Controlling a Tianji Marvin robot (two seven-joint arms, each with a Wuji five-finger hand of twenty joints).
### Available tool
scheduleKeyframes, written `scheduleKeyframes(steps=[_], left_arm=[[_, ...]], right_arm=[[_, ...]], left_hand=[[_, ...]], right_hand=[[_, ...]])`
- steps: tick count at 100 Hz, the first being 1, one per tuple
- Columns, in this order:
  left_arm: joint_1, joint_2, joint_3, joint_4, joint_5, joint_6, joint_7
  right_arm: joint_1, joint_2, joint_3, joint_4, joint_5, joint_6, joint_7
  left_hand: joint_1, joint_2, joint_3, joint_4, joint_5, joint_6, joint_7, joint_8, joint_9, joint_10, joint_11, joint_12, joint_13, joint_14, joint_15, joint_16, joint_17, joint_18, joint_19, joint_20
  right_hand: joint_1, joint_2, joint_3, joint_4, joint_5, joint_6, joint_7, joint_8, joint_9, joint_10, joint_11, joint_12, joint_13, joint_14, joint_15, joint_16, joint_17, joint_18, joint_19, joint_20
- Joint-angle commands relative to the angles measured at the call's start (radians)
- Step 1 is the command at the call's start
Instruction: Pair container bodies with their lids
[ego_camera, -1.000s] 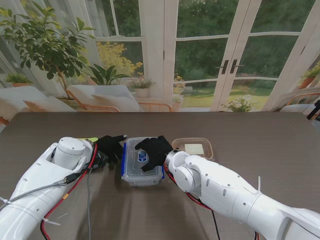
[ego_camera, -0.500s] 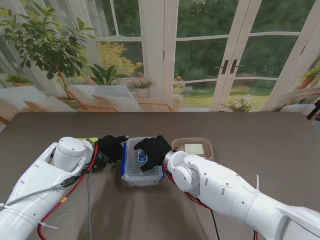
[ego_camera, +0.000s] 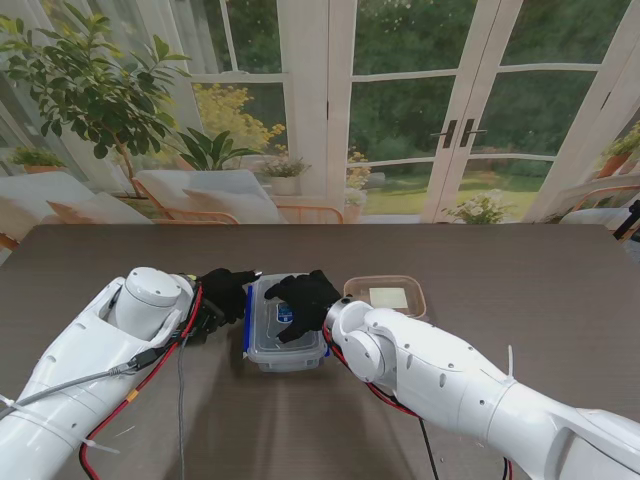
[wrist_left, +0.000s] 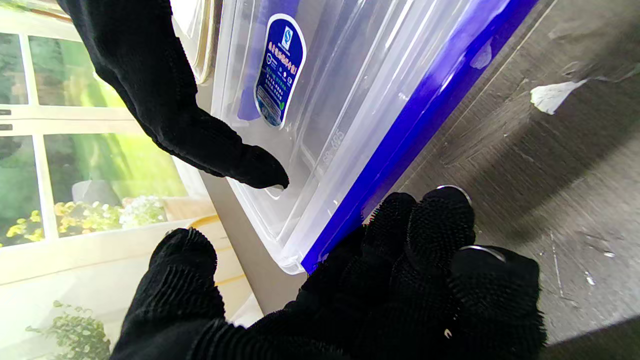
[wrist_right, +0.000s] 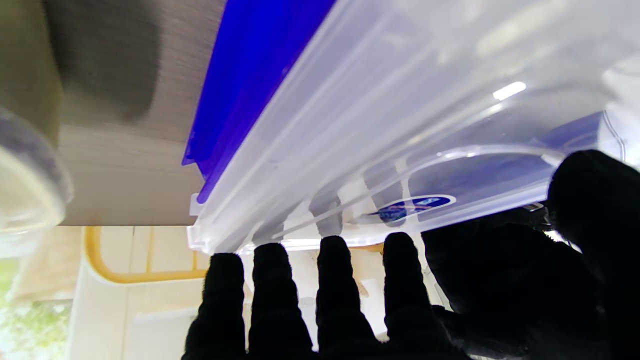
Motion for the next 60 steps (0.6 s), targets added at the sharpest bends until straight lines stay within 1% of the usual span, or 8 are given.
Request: scheduleKeyframes(steps=[1,10,16,26,34,43,57,60], left_arm=[[-0.011,-0.032,0.008,-0.045,-0.008,-0.005,-0.019],[-0.012,-0.035,0.011,-0.057,-0.003,0.009,-0.004],[-0.012,-0.037,0.012,-0.063,-0.001,0.018,0.004],[-0.015,-0.036,0.015,-0.070,0.005,0.026,0.005],[-0.017,-0.038,0.017,-0.072,0.003,0.033,0.009],[-0.020,-0.042,0.022,-0.071,-0.001,0.038,0.018],[-0.028,-0.049,0.035,-0.064,-0.004,0.044,0.034],[-0.030,-0.051,0.037,-0.062,-0.006,0.045,0.038]], right_arm=[[-0.050,-0.008,-0.038,0.055,0.005,-0.007,0.058],[-0.049,-0.011,-0.045,0.063,0.008,-0.009,0.060],[-0.048,-0.012,-0.050,0.067,0.009,-0.012,0.062],[-0.046,-0.015,-0.058,0.075,0.009,-0.015,0.063],[-0.043,-0.016,-0.066,0.080,0.008,-0.016,0.066],[-0.042,-0.021,-0.072,0.090,0.009,-0.019,0.066],[-0.041,-0.030,-0.081,0.108,0.016,-0.021,0.065],[-0.041,-0.031,-0.082,0.111,0.018,-0.021,0.065]], left_hand=[[0.019,-0.005,0.005,0.006,0.030,-0.164,0.149,0.065,-0.028,-0.064,0.029,0.017,0.031,0.018,0.058,0.013,0.014,-0.020,0.027,0.010],[0.018,-0.005,0.005,0.006,0.027,-0.162,0.148,0.064,-0.035,-0.065,0.029,0.016,0.027,0.013,0.058,0.013,0.010,-0.025,0.025,0.007],[0.018,-0.005,0.006,0.007,0.018,-0.160,0.142,0.062,-0.045,-0.057,0.025,0.015,0.019,0.021,0.055,0.013,0.006,-0.026,0.024,0.006],[0.017,-0.002,0.007,0.007,0.013,-0.160,0.137,0.060,-0.057,-0.061,0.023,0.014,0.010,0.013,0.055,0.014,-0.001,-0.029,0.021,0.005],[0.017,-0.003,0.006,0.007,0.003,-0.158,0.131,0.058,-0.067,-0.061,0.022,0.014,0.005,0.009,0.057,0.015,-0.006,-0.035,0.020,0.005],[0.017,-0.003,0.006,0.008,-0.009,-0.157,0.126,0.056,-0.080,-0.058,0.020,0.014,0.001,0.013,0.056,0.017,-0.012,-0.037,0.018,0.005],[0.013,-0.002,0.006,0.009,-0.044,-0.155,0.117,0.054,-0.115,-0.058,0.014,0.013,-0.018,0.014,0.054,0.021,-0.033,-0.050,0.012,0.009],[0.013,-0.003,0.006,0.009,-0.049,-0.153,0.116,0.054,-0.120,-0.060,0.013,0.012,-0.020,0.006,0.054,0.022,-0.035,-0.051,0.010,0.011]], right_hand=[[0.028,-0.052,-0.005,-0.008,-0.039,0.003,0.005,-0.005,-0.002,-0.031,0.006,-0.002,0.128,-0.067,0.158,0.045,0.038,-0.045,0.011,-0.003],[0.034,-0.054,-0.004,-0.008,-0.038,-0.001,0.007,-0.004,-0.003,-0.036,-0.001,-0.005,0.125,-0.070,0.156,0.044,0.037,-0.047,0.010,-0.003],[0.039,-0.059,-0.003,-0.008,-0.038,-0.011,0.010,-0.003,-0.003,-0.041,-0.006,-0.006,0.125,-0.072,0.157,0.044,0.037,-0.049,0.010,-0.003],[0.046,-0.069,0.002,-0.008,-0.039,-0.017,0.010,-0.002,0.000,-0.052,-0.010,-0.007,0.126,-0.087,0.156,0.044,0.038,-0.059,0.009,-0.003],[0.055,-0.076,0.006,-0.008,-0.036,-0.019,0.015,0.000,0.001,-0.059,-0.010,-0.004,0.125,-0.113,0.158,0.044,0.037,-0.068,0.009,-0.003],[0.059,-0.077,0.011,-0.009,-0.037,-0.021,0.022,0.004,0.002,-0.065,-0.006,0.002,0.127,-0.130,0.164,0.046,0.040,-0.079,0.011,-0.002],[0.068,-0.087,0.021,-0.010,-0.037,-0.021,0.044,0.016,0.001,-0.072,0.010,0.016,0.129,-0.140,0.171,0.046,0.044,-0.091,0.017,-0.001],[0.068,-0.087,0.023,-0.011,-0.040,-0.022,0.050,0.019,0.001,-0.073,0.015,0.020,0.130,-0.141,0.172,0.046,0.044,-0.092,0.019,-0.002]])
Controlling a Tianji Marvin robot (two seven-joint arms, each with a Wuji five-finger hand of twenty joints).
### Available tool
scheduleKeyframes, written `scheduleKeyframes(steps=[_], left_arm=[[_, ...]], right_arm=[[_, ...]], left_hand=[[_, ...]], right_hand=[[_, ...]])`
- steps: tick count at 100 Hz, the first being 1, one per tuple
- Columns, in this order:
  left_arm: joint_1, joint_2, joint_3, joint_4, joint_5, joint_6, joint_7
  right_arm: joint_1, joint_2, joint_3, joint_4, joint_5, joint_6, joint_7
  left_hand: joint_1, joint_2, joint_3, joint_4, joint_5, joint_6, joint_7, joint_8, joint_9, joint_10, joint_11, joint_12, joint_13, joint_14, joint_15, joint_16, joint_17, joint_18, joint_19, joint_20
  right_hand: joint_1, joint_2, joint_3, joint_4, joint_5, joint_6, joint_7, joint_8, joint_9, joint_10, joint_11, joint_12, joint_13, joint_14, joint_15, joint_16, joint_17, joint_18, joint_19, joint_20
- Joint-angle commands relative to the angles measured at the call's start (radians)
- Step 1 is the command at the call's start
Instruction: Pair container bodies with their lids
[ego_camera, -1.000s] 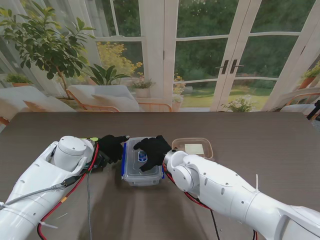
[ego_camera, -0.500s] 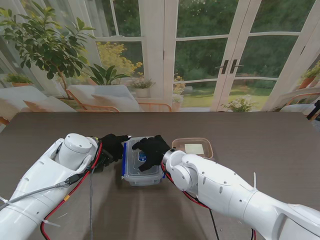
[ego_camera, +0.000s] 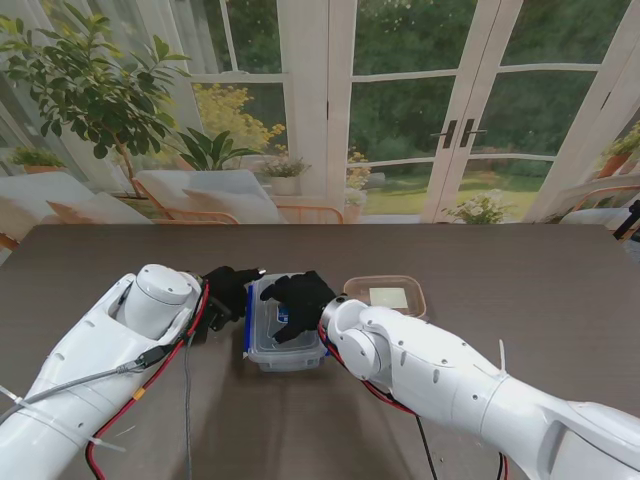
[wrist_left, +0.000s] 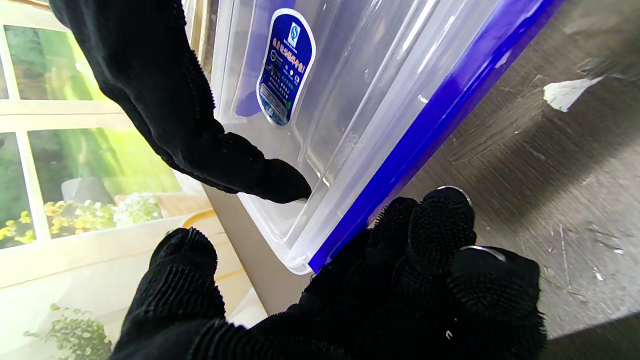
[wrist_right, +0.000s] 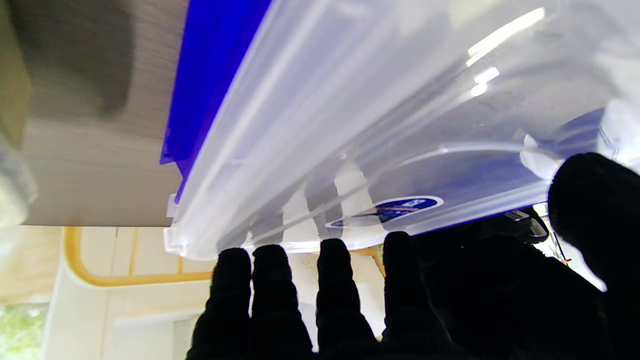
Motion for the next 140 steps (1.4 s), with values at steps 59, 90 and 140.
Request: scheduleKeyframes(steps=[59,90,140], left_arm=[[-0.047,-0.057,0.041,-0.054,-0.018,0.026,0.024],[0.021,-0.024,0.013,-0.127,0.112,-0.051,0.021],[0.128,0.009,-0.045,-0.246,0.279,-0.110,0.037]], right_arm=[[-0.076,-0.018,-0.050,0.098,0.016,-0.007,0.059],[-0.114,0.017,0.055,-0.026,0.001,0.037,0.019],[-0.179,0.094,0.222,-0.256,-0.095,0.132,0.030]], left_hand=[[0.007,0.000,0.010,0.011,-0.095,-0.185,0.073,0.019,-0.183,-0.098,-0.020,-0.007,-0.087,0.002,0.030,0.029,-0.107,-0.090,-0.033,0.033],[0.026,-0.022,0.014,0.013,-0.013,-0.237,-0.076,-0.060,-0.156,-0.112,-0.133,-0.132,-0.133,0.030,-0.084,-0.018,-0.139,-0.089,-0.074,0.031],[0.032,-0.037,0.024,0.015,0.096,-0.259,-0.266,-0.154,-0.059,-0.121,-0.276,-0.271,-0.133,0.049,-0.222,-0.100,-0.157,-0.056,-0.117,-0.050]], right_hand=[[0.091,-0.108,0.033,-0.015,-0.042,-0.024,0.046,0.033,0.014,-0.089,0.047,0.029,0.159,-0.157,0.168,0.002,0.011,-0.059,0.039,-0.008],[0.042,-0.072,-0.003,-0.016,-0.043,-0.033,-0.025,-0.001,0.014,-0.073,0.047,0.026,0.164,-0.123,0.164,0.000,0.008,-0.040,0.045,-0.015],[0.023,-0.010,-0.047,-0.007,-0.035,-0.009,0.005,0.012,0.046,-0.048,0.052,0.020,0.194,-0.091,0.166,0.005,0.041,-0.007,0.070,-0.009]])
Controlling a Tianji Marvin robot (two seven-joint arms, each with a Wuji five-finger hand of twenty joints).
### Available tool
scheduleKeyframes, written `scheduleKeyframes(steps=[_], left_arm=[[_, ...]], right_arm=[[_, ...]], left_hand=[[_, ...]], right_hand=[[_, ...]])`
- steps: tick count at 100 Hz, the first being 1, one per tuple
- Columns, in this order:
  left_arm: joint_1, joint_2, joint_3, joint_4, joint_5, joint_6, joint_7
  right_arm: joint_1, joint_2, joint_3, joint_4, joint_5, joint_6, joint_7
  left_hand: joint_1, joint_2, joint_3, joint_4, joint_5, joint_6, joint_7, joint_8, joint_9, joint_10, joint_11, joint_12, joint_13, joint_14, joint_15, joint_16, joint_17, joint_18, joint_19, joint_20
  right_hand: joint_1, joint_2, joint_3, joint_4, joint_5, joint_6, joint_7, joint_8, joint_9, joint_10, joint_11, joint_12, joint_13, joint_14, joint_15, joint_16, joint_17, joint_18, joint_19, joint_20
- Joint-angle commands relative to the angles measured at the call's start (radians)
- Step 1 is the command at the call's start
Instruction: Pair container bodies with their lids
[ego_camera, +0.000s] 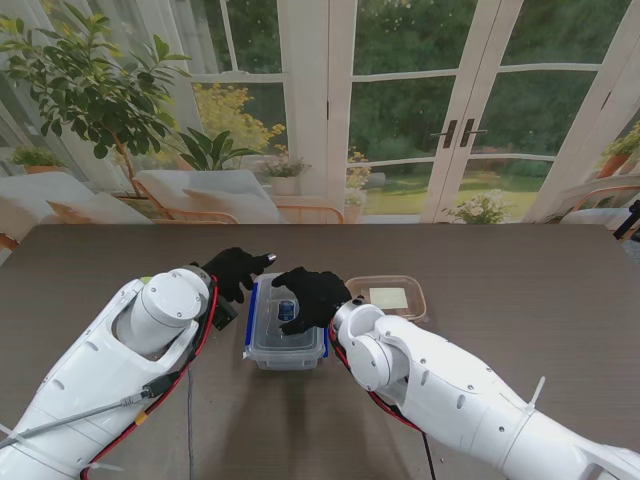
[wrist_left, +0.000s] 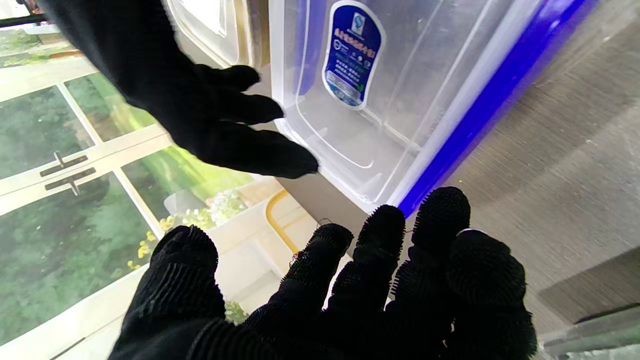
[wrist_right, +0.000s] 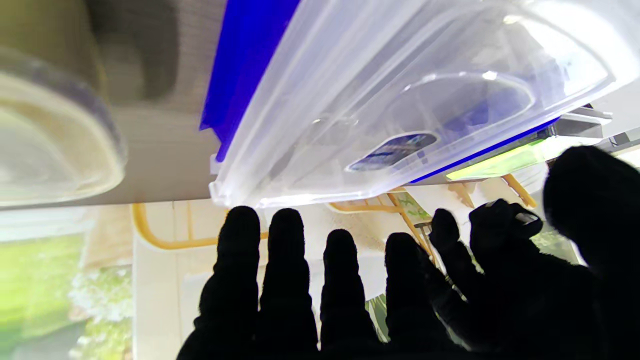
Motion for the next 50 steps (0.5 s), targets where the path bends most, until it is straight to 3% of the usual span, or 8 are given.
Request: scheduleKeyframes(steps=[1,21,38,50], left_arm=[[0.016,0.007,-0.004,-0.016,0.017,-0.001,-0.023],[0.052,0.025,-0.003,-0.032,0.103,-0.045,-0.045],[0.086,0.037,-0.007,-0.063,0.142,-0.032,-0.065],[0.095,0.046,-0.009,-0.081,0.148,-0.012,-0.093]], right_arm=[[-0.021,0.023,0.022,-0.040,-0.019,0.016,0.022],[-0.110,0.085,0.139,-0.173,-0.138,0.043,0.088],[-0.180,0.112,0.229,-0.245,-0.194,0.052,0.129],[-0.209,0.124,0.261,-0.276,-0.203,0.048,0.166]], left_hand=[[0.029,-0.024,0.013,0.015,0.036,-0.016,-0.010,-0.005,0.031,-0.004,-0.003,-0.006,0.016,0.043,0.001,-0.009,0.012,-0.002,0.011,-0.010],[0.033,-0.029,0.022,0.015,0.090,-0.036,-0.034,-0.016,0.088,-0.008,0.001,0.023,0.060,0.032,0.029,-0.005,0.062,0.004,0.041,-0.019],[0.028,-0.031,0.033,0.012,0.109,-0.037,-0.068,-0.044,0.123,-0.002,0.066,0.100,0.123,0.026,0.121,0.026,0.140,0.017,0.100,-0.019],[0.025,-0.028,0.038,0.011,0.118,-0.036,-0.082,-0.056,0.139,0.004,0.127,0.156,0.174,0.019,0.206,0.053,0.204,0.022,0.152,-0.017]], right_hand=[[-0.006,-0.005,-0.020,-0.009,-0.025,0.005,0.022,0.007,0.012,-0.001,0.001,0.009,0.032,0.012,0.015,0.012,-0.240,0.023,0.036,-0.004],[0.002,0.080,-0.077,0.022,0.026,0.031,0.104,0.056,0.128,0.029,0.015,0.015,0.134,0.041,0.082,0.047,-0.099,0.100,0.214,0.072],[0.003,0.120,-0.077,0.053,0.164,0.069,0.133,0.102,0.402,0.039,0.080,0.078,0.435,0.068,0.219,0.122,0.172,0.190,0.462,0.141],[-0.001,0.138,-0.028,0.079,0.246,0.060,0.109,0.117,0.560,0.036,0.148,0.168,0.613,0.056,0.380,0.215,0.329,0.207,0.631,0.181]])
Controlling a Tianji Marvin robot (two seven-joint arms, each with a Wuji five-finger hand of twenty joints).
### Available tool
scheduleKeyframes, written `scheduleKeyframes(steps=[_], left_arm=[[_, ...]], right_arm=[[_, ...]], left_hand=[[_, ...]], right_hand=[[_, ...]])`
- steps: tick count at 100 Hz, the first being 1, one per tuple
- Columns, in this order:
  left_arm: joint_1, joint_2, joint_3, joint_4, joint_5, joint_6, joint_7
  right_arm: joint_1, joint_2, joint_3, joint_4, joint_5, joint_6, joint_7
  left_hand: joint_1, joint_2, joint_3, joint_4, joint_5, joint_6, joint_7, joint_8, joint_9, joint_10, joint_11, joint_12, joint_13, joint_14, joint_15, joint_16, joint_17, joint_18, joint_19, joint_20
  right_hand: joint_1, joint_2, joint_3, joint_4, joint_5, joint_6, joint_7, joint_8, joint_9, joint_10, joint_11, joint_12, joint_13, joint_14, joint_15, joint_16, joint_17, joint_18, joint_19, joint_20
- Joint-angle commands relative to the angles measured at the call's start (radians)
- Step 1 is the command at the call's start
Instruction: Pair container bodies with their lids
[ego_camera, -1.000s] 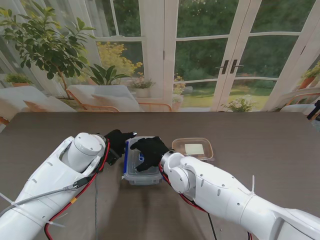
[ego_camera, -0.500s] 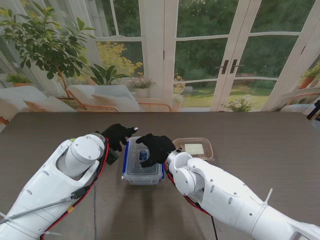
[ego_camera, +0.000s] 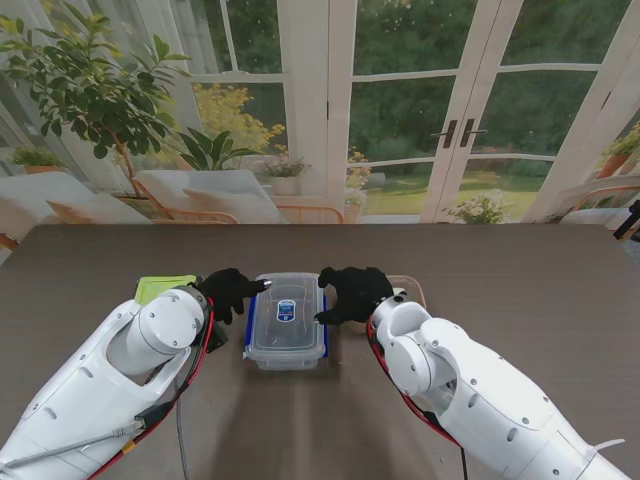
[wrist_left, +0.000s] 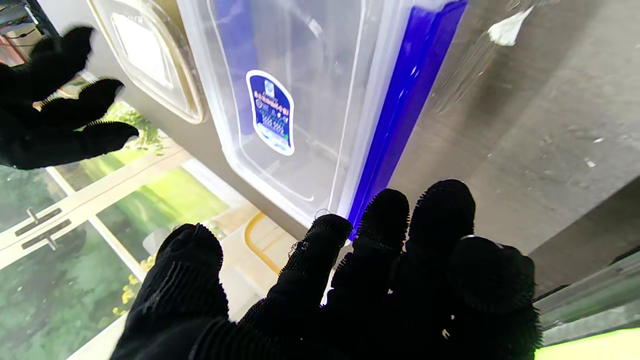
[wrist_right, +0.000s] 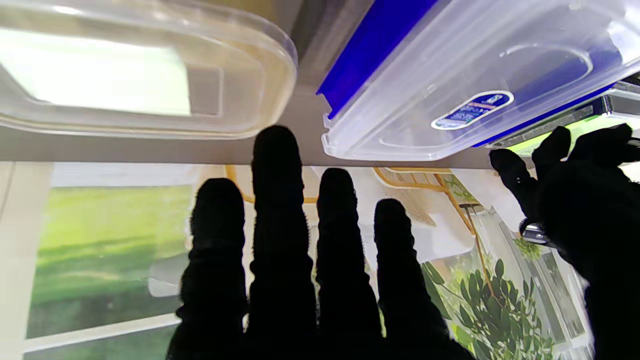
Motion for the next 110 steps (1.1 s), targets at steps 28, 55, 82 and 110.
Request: scheduleKeyframes(steps=[28,55,82,110], left_arm=[[-0.005,0.027,0.011,-0.025,0.035,0.045,-0.107],[-0.005,0.036,0.020,-0.028,0.072,0.059,-0.128],[-0.011,0.041,0.034,-0.022,0.070,0.085,-0.147],[-0.017,0.043,0.043,-0.013,0.065,0.075,-0.156]], right_arm=[[0.005,0.023,-0.039,-0.007,0.035,0.017,0.107],[0.062,0.021,-0.115,0.044,0.094,0.055,0.150],[0.082,0.018,-0.149,0.065,0.121,0.072,0.160],[0.083,0.008,-0.191,0.083,0.152,0.048,0.134]], left_hand=[[-0.001,-0.007,0.005,0.011,-0.021,0.015,-0.062,-0.035,0.019,0.014,0.116,0.081,0.104,-0.005,0.166,0.049,0.121,-0.010,0.128,-0.021],[-0.002,-0.002,0.000,0.011,-0.031,0.044,-0.057,-0.032,0.027,0.014,0.152,0.096,0.125,-0.015,0.192,0.051,0.145,-0.011,0.148,-0.034],[-0.003,0.000,-0.005,0.011,-0.029,0.050,-0.055,-0.032,0.023,0.017,0.158,0.099,0.121,-0.015,0.192,0.048,0.140,-0.013,0.150,-0.047],[0.000,0.003,-0.011,0.012,-0.028,0.038,-0.050,-0.029,0.007,0.015,0.126,0.074,0.082,-0.004,0.148,0.036,0.089,-0.015,0.117,-0.059]], right_hand=[[-0.056,0.079,0.064,0.070,0.081,0.051,-0.014,0.031,0.349,-0.024,0.226,0.249,0.405,-0.057,0.472,0.196,0.492,0.031,0.409,0.069],[-0.093,0.139,0.005,0.084,0.005,0.142,0.027,0.047,0.395,-0.050,0.297,0.325,0.410,-0.126,0.672,0.267,0.615,0.011,0.491,0.034],[-0.095,0.159,-0.023,0.086,-0.007,0.170,0.050,0.053,0.396,-0.046,0.299,0.330,0.410,-0.127,0.688,0.271,0.623,0.012,0.500,0.026],[-0.097,0.161,-0.025,0.088,0.003,0.159,0.053,0.051,0.388,-0.047,0.296,0.332,0.409,-0.129,0.684,0.267,0.618,0.011,0.502,0.023]])
